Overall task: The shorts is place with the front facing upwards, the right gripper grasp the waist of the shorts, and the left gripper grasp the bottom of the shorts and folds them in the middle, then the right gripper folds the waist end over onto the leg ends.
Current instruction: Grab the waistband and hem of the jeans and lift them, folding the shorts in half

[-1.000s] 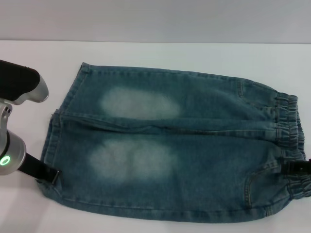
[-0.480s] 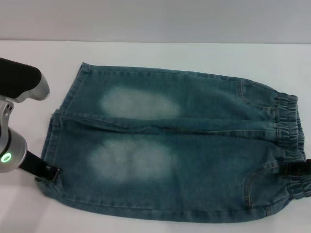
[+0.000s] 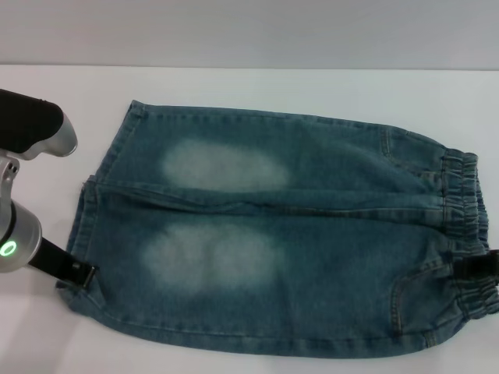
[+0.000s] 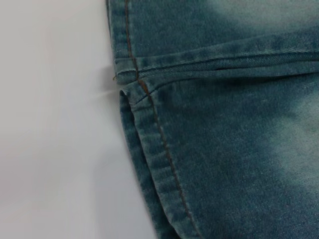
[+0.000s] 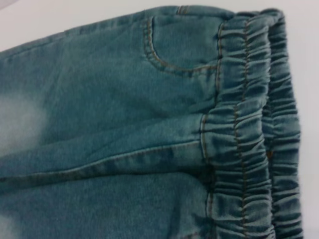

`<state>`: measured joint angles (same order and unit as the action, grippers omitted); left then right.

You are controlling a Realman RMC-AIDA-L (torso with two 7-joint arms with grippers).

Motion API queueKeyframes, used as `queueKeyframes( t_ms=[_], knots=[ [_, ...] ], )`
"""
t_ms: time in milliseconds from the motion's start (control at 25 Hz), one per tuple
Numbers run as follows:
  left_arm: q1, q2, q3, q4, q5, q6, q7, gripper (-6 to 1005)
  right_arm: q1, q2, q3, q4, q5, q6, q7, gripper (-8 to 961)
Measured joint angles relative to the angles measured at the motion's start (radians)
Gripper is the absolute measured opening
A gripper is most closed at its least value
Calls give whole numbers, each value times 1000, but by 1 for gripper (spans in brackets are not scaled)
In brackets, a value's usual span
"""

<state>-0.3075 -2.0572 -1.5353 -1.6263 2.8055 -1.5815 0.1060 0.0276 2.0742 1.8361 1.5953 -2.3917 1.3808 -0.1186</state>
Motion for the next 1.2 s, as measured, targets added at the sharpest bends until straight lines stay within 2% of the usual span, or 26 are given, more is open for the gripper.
queueKeyframes(
  t_ms=[280, 480, 720, 1040, 1200],
  knots=[
    [-5, 0, -2, 9, 1, 0, 1, 85, 13, -1, 2, -17, 0, 3, -8, 443],
    [-8, 0, -8, 9, 2, 0, 1, 88, 15, -2, 3, -9, 0, 5, -11, 209],
    [-9, 0, -24, 6, -2, 11, 1, 91, 15, -3, 4, -5, 9, -1, -20, 19],
    [16, -1, -68, 3, -4, 68, 1, 96, 6, 2, 8, -36, 134, -99, -117, 7],
    [44, -1, -104, -24, -13, 138, 1, 99, 0, 1, 21, -95, 260, -184, -205, 10]
  ],
)
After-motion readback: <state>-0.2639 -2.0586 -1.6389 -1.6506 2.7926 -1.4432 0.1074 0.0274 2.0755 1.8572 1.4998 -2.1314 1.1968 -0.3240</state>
